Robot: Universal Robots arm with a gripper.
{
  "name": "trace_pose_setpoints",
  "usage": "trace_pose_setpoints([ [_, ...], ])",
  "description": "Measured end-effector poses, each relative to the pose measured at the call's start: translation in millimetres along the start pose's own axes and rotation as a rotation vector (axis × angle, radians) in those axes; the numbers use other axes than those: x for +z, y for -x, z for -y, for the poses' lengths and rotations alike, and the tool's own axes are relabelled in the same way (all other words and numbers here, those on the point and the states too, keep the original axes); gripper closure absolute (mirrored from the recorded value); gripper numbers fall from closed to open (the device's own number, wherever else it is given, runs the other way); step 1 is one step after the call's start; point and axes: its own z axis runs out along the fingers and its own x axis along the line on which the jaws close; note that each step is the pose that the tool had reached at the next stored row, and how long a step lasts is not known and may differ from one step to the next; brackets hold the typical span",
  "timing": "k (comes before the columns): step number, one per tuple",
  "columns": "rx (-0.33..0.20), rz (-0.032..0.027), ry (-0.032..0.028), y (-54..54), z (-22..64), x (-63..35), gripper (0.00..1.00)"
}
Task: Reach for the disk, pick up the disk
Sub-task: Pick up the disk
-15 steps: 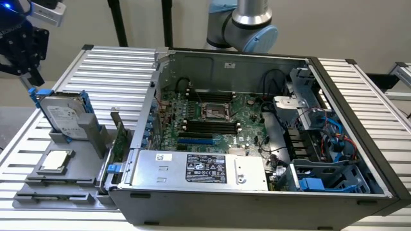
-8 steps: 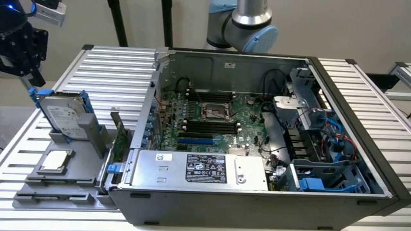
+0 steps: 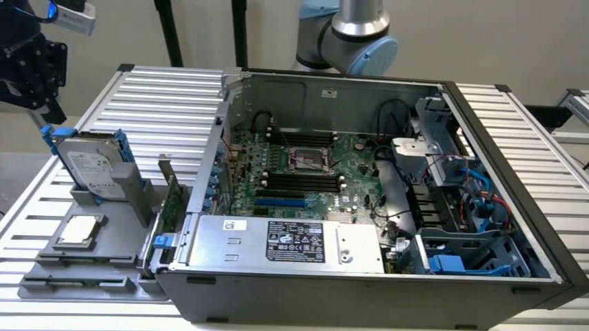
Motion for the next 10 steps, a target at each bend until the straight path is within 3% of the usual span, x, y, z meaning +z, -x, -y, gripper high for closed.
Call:
trace_pose_setpoints([
  [10, -0.053, -0.0008, 0.0002, 9.2, -6.5, 1.7, 0.89],
])
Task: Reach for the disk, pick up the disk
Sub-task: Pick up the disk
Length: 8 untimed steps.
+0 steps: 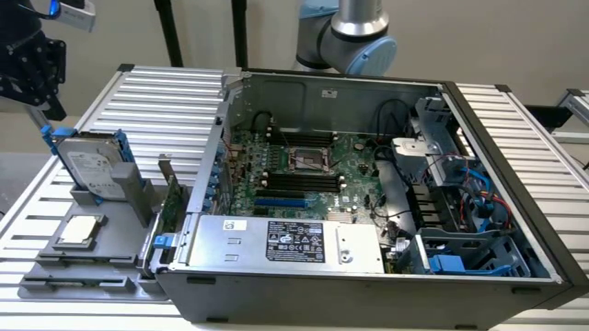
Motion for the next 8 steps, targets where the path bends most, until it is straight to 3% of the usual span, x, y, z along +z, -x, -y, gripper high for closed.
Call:
trace_pose_setpoints([
  [3, -0.036, -0.0016, 0.0004, 0.3, -1.1, 0.0, 0.88],
  [5, -0.051, -0.0022, 0.0006, 0.2, -3.0, 0.1, 0.82],
  [6, -0.057, -0.0023, -0.0002, 0.1, -4.1, 0.2, 0.7],
  [8, -0.067, -0.0024, -0.0017, -0.1, -5.0, 0.7, 0.64],
])
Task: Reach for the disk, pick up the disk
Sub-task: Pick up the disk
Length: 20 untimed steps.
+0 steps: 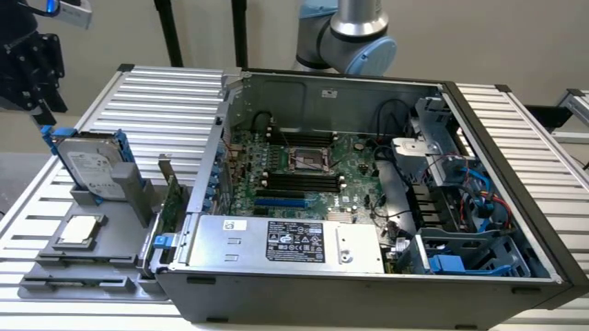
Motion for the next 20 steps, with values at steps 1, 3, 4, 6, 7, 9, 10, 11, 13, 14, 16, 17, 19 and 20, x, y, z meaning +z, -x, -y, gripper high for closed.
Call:
trace_pose_setpoints([
  [1, -0.005, -0.0002, -0.0003, 0.0, 0.0, 0.4, 0.58],
  [3, -0.013, -0.0004, -0.0004, 0.0, 0.0, 2.3, 0.52],
  [4, -0.016, -0.0005, -0.0004, 0.0, 0.0, 3.8, 0.52],
  [6, -0.021, -0.0006, -0.0003, -0.1, 0.1, 7.4, 0.46],
  [7, -0.022, -0.0007, -0.0003, -0.1, 0.1, 9.2, 0.46],
  [9, -0.024, -0.0008, -0.0002, -0.6, 0.3, 12.7, 0.46],
  [10, -0.025, -0.0008, -0.0002, -1.0, 0.5, 14.6, 0.46],
  [11, -0.026, -0.0008, -0.0003, -1.4, 0.7, 16.4, 0.46],
  [13, -0.026, -0.0008, -0.0002, -2.2, 1.3, 20.1, 0.46],
  [14, -0.026, -0.0009, -0.0002, -2.5, 1.7, 21.7, 0.46],
  [16, -0.026, -0.0008, -0.0002, -2.9, 2.7, 25.5, 0.46],
  [17, -0.026, -0.0008, -0.0002, -3.1, 3.1, 27.3, 0.46],
  [19, -0.026, -0.0008, -0.0003, -4.0, 3.7, 30.9, 0.46],
  [20, -0.026, -0.0008, -0.0005, -4.5, 3.9, 32.7, 0.46],
])
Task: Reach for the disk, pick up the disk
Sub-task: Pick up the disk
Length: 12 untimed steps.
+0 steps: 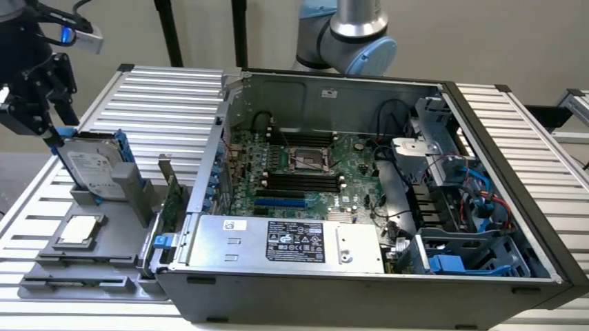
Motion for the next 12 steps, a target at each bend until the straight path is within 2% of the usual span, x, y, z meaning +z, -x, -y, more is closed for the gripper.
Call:
trace_pose_setpoints([
  [12, 0.0, -0.0001, -0.0019, -2.5, 0.8, 21.0, 0.46],
])
